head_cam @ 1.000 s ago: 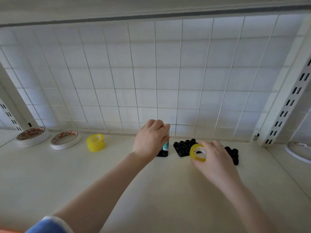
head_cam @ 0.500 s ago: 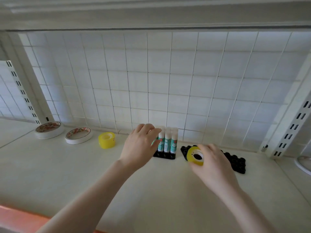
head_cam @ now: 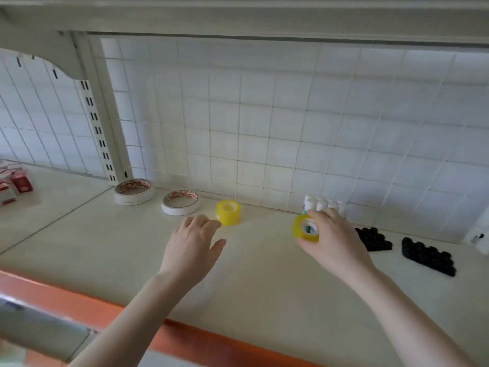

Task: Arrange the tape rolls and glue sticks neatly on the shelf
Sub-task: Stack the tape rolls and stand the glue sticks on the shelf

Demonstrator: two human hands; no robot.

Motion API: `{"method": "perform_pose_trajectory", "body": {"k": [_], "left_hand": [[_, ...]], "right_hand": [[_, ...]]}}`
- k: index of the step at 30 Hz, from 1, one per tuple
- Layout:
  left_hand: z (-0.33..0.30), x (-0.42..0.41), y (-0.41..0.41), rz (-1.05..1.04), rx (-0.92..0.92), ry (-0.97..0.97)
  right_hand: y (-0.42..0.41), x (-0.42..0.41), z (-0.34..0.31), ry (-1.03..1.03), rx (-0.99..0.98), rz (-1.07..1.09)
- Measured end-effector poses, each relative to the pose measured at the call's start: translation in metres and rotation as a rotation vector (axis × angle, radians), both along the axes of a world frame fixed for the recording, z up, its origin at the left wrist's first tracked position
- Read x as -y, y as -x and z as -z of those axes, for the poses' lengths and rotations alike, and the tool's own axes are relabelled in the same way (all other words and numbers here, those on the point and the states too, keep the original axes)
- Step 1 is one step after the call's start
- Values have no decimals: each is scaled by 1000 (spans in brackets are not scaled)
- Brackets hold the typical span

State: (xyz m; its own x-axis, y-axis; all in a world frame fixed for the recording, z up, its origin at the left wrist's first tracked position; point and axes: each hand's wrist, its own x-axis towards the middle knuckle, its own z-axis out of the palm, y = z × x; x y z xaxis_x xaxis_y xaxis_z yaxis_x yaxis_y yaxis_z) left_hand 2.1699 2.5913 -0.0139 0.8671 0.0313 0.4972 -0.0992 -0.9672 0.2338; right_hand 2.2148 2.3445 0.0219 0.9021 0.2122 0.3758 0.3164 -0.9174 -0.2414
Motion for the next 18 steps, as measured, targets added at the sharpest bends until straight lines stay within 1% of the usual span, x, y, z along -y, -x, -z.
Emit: {"method": "perform_pose_trajectory", "body": {"k": [8, 13, 18], "left_hand": [[13, -21, 2, -22, -131, 136], [16, -19, -1, -2, -137, 168], [16, -23, -3, -1, -129, 221]], "right_hand": [[-30, -57, 20, -13, -150, 18], [-47, -71, 32, -30, -219, 73], [-54, -76, 35, -70, -222, 101]]}}
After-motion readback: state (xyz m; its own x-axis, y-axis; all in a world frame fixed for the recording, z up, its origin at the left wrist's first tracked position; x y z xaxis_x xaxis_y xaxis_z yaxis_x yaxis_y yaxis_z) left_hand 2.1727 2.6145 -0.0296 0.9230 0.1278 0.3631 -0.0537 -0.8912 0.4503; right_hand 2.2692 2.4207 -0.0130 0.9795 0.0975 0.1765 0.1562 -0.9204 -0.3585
